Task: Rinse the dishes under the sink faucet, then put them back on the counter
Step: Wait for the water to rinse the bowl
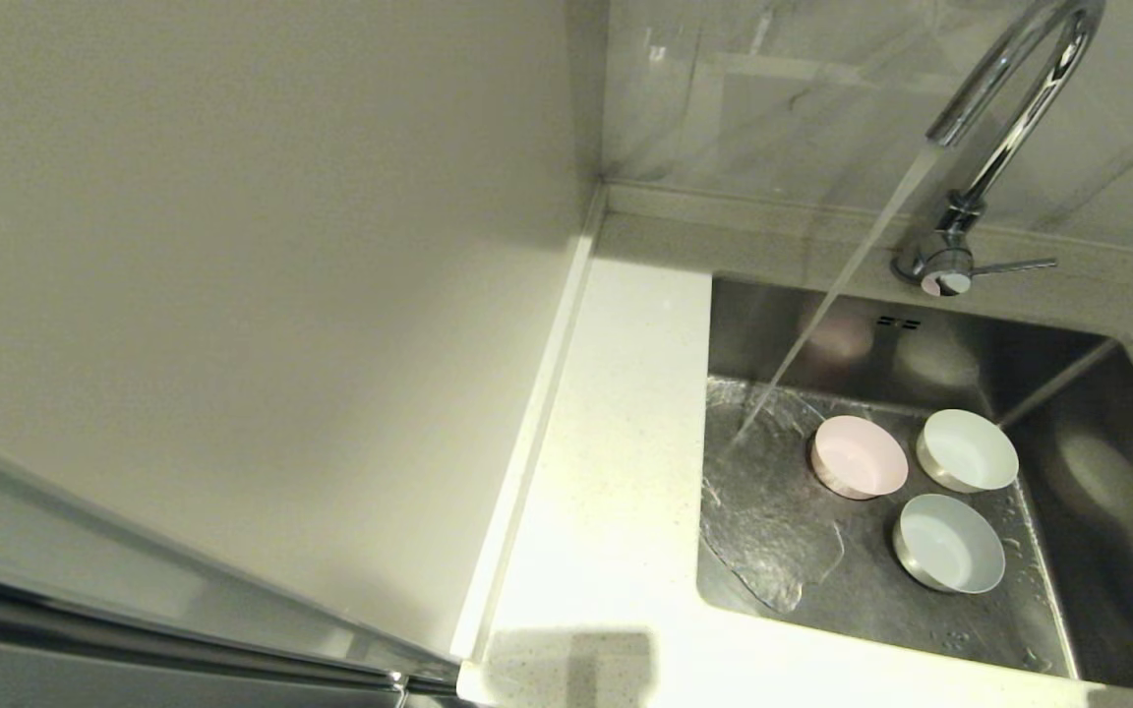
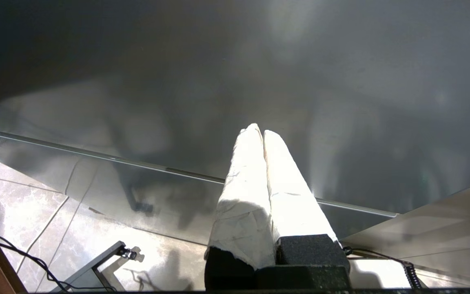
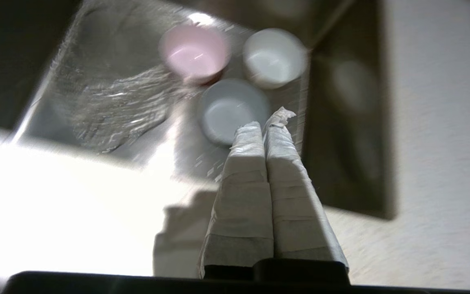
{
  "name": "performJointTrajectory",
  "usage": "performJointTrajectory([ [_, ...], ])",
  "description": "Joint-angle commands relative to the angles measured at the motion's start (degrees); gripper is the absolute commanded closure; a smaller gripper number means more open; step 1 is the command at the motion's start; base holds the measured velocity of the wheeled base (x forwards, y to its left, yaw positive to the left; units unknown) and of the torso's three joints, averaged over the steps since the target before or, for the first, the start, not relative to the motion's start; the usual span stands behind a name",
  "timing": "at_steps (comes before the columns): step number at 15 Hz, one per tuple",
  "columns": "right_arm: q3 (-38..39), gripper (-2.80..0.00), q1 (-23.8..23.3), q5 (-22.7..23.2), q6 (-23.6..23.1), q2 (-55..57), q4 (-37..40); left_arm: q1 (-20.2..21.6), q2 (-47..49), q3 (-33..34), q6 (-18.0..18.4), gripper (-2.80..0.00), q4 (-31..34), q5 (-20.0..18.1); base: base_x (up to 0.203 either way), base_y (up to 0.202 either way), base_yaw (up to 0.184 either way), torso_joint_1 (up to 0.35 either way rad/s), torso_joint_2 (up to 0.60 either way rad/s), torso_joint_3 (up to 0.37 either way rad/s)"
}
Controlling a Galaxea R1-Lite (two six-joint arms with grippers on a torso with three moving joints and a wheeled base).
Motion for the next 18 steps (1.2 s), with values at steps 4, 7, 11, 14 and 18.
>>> performJointTrajectory([
  [4,1.71,0.00,4.38,5.63,0.47,-16.52,15.92,0.00,-0.18,0.00,-0.03,0.00,-0.02,0.05,0.000,0.000,0.000,0.000,0.00,0.000],
  [7,1.73,0.00,4.90,6.88,0.83,-21.18,16.63,0.00,-0.18,0.00,-0.03,0.00,-0.02,0.03,0.000,0.000,0.000,0.000,0.00,0.000],
  [11,1.73,0.00,4.95,7.03,1.06,-25.59,16.54,0.00,-0.18,0.00,-0.03,0.00,-0.02,0.03,0.000,0.000,0.000,0.000,0.00,0.000],
  [14,1.73,0.00,4.95,6.87,2.05,-26.91,16.62,-0.09,-0.18,0.00,-0.03,0.00,-0.02,0.04,0.000,0.000,0.000,0.000,0.00,0.000],
  [18,0.40,0.00,4.95,6.48,5.00,-26.87,23.22,0.00,-0.18,0.00,-0.03,0.00,-0.02,0.03,0.000,0.000,0.000,0.000,0.00,0.000],
])
